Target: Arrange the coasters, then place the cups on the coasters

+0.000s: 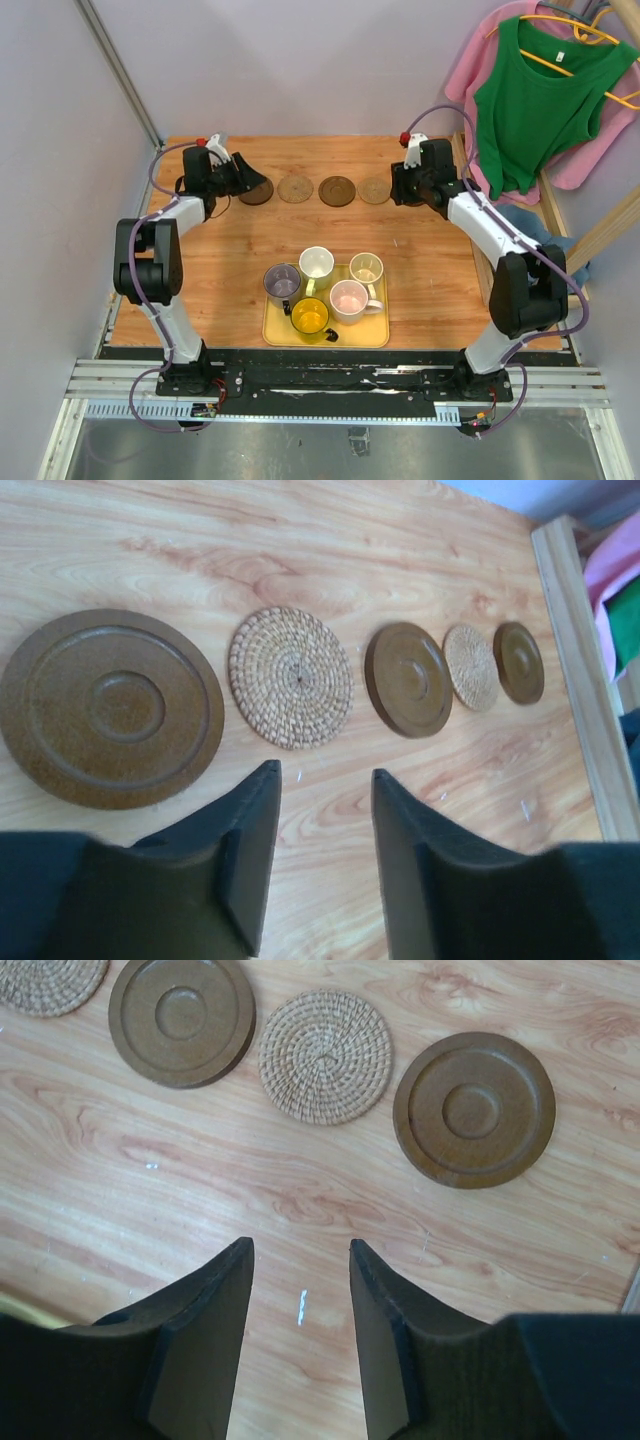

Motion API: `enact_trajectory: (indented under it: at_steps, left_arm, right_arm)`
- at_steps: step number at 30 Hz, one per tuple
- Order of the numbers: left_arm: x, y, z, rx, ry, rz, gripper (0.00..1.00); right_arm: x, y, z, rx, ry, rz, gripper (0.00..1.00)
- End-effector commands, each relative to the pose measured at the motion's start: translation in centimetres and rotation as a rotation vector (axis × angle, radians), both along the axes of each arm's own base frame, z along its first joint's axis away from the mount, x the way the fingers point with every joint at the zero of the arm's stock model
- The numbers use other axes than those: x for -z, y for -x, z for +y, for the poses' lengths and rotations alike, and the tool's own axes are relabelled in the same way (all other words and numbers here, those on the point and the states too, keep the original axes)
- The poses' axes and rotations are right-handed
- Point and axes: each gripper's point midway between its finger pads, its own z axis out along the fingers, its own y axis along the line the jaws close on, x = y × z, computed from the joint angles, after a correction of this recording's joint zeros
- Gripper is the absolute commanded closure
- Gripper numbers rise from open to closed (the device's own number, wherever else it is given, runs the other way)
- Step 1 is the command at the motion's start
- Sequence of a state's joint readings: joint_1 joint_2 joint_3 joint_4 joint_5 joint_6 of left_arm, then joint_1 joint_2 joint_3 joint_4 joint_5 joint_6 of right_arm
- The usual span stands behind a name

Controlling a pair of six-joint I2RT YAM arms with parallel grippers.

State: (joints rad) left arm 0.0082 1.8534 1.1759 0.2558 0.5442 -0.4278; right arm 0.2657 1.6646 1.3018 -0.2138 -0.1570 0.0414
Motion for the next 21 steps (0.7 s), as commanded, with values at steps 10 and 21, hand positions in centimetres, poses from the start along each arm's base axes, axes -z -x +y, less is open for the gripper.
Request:
enact_trajectory:
  at_steps: [10, 21]
  left_arm:
    - [-2.4, 3.1, -3.3, 0.079, -0.018, -0.124, 0.17]
    - [-2.9, 4.6, -5.3, 0.12, -0.036, -0.149, 0.03]
  right_arm:
    - [0.5, 7.2, 0.7, -0.07, -0.097, 0.033, 0.43]
    - [1.7, 12.9, 0.1, -0.054, -0.096, 0.067, 0.31]
